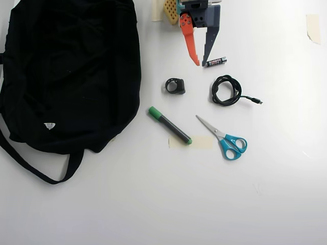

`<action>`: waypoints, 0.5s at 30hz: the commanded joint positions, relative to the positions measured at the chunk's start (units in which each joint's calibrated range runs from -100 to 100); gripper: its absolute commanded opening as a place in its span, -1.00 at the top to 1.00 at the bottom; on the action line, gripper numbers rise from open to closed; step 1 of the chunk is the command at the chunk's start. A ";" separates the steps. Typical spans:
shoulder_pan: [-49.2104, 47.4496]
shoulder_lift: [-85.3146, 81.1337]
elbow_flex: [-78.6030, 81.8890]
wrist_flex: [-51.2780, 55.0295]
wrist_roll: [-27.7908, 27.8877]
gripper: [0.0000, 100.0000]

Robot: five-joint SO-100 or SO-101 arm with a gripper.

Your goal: Put the green marker into the black bag

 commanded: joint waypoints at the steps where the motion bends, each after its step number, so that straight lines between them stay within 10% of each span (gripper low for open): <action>1: 0.21 6.29 -5.49 -8.52 0.30 0.95; 15: 0.81 31.44 -28.31 -20.23 0.35 0.95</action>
